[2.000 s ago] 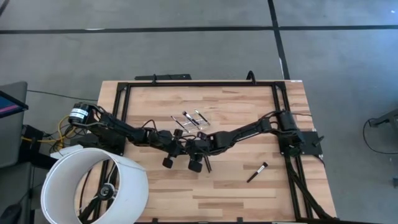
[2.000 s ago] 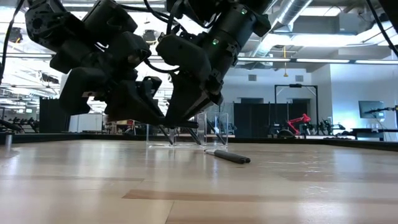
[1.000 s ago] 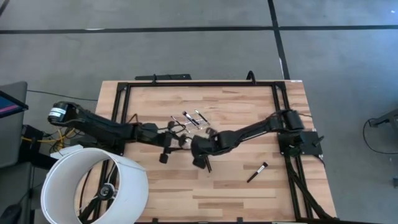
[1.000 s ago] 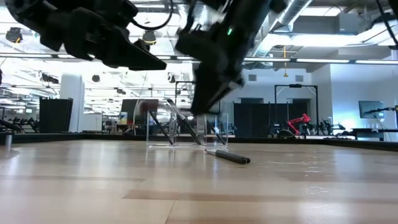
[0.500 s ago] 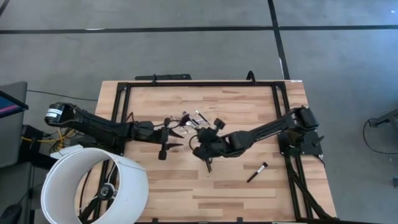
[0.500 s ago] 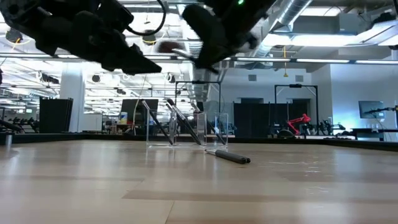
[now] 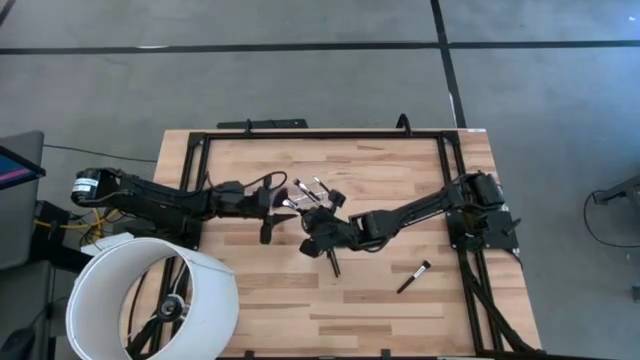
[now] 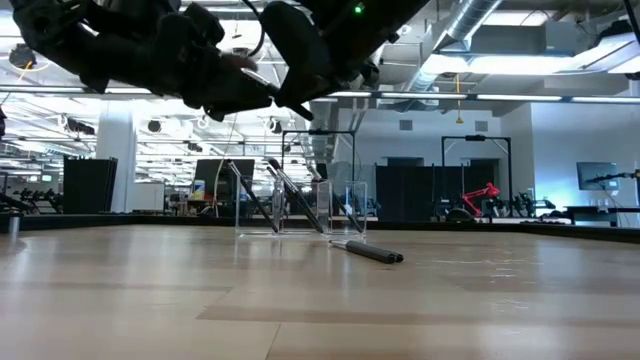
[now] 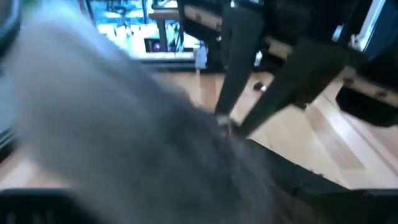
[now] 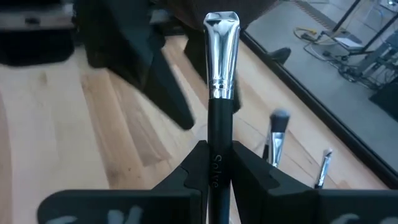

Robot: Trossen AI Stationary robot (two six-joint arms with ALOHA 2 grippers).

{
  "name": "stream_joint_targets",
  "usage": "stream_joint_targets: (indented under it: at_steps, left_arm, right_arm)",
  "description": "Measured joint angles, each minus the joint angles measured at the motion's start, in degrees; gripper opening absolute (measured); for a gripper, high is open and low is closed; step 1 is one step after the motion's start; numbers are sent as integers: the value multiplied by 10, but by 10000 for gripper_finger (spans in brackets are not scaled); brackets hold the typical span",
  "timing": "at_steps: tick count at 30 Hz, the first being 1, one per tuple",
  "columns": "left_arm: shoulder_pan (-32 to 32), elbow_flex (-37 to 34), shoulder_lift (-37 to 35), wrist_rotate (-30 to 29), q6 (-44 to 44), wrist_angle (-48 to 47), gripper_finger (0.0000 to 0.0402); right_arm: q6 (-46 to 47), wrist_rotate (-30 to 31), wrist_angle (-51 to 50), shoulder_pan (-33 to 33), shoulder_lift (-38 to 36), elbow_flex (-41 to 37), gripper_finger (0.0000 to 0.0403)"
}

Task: Put items in baskets/containers
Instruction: Put the black highlighter brush into the transparent organizer

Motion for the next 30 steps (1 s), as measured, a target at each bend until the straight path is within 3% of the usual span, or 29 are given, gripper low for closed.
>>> stream_joint_targets:
  at_steps: [17,26,30]
  left_arm:
    - [2,0,0,11,1,60,140]
    - [1,0,0,22,-3,64,56]
    - [1,0,0,13,2,64,42]
  right_arm:
    - [8,-34,1,-6,0,0,41]
    - [-3,-38,-3,-11,0,0,49]
    - [-35,-29,-4,-12,0,0,68]
